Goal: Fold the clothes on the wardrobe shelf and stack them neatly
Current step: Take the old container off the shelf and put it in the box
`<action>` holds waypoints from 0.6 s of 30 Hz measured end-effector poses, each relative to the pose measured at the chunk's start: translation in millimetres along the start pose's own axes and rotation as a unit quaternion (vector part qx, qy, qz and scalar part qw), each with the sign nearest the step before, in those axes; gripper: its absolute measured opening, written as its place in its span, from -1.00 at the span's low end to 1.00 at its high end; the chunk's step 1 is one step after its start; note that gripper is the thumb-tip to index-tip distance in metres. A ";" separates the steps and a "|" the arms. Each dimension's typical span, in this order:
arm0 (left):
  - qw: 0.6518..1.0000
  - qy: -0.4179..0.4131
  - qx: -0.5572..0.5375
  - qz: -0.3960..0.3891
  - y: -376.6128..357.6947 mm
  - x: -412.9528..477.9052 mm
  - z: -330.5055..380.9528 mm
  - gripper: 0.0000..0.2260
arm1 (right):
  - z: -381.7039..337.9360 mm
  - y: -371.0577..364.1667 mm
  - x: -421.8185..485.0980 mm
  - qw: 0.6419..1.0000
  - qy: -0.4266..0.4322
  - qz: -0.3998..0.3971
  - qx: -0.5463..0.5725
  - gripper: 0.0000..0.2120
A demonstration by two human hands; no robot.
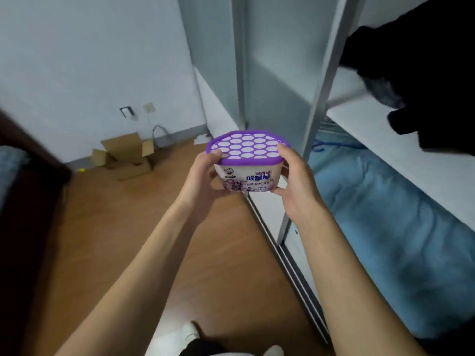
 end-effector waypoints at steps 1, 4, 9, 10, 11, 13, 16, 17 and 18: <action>1.000 -0.002 -0.004 0.017 16.3 -1.9 1.7 -0.44 | 9.6 -15.4 0.3 1.000 -0.008 -0.017 -0.004 -0.86; 0.998 -0.019 -0.009 0.066 64.3 -5.9 6.8 -0.48 | 36.4 -64.7 0.9 0.997 -0.035 -0.062 -0.027 -0.79; 0.993 -0.041 -0.017 0.108 164.4 -15.0 19.0 -0.65 | 79.1 -160.4 -6.0 0.990 -0.060 -0.116 -0.061 -0.69; 0.993 -0.043 -0.020 0.110 186.4 -17.0 21.0 -0.64 | 86.7 -181.4 -7.7 0.988 -0.057 -0.123 -0.067 -0.68; 0.992 -0.044 -0.023 0.112 208.1 -19.0 23.0 -0.62 | 94.5 -202.4 -9.3 0.988 -0.054 -0.126 -0.072 -0.67; 0.991 -0.053 -0.029 0.121 251.3 -22.1 27.6 -0.60 | 111.3 -245.0 -12.2 0.988 -0.054 -0.125 -0.076 -0.65; 0.987 -0.060 -0.033 0.143 318.1 -24.5 35.7 -0.64 | 142.8 -309.2 -17.1 0.985 -0.071 -0.133 -0.083 -0.61; 0.987 -0.059 -0.033 0.149 335.8 -25.7 38.1 -0.66 | 152.3 -325.4 -18.6 0.984 -0.076 -0.141 -0.081 -0.62; 0.986 -0.058 -0.032 0.153 357.9 -25.8 41.5 -0.68 | 164.0 -345.3 -19.8 0.982 -0.081 -0.148 -0.082 -0.63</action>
Point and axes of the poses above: each hand's wrist, its own x-axis towards the middle knuckle, its own y-axis out of the back of the hand, z = x × y, the point moved 2 cm from there along x, towards the middle knuckle, and after that the axes turned 11 degrees about y, right-handed, at the moved point
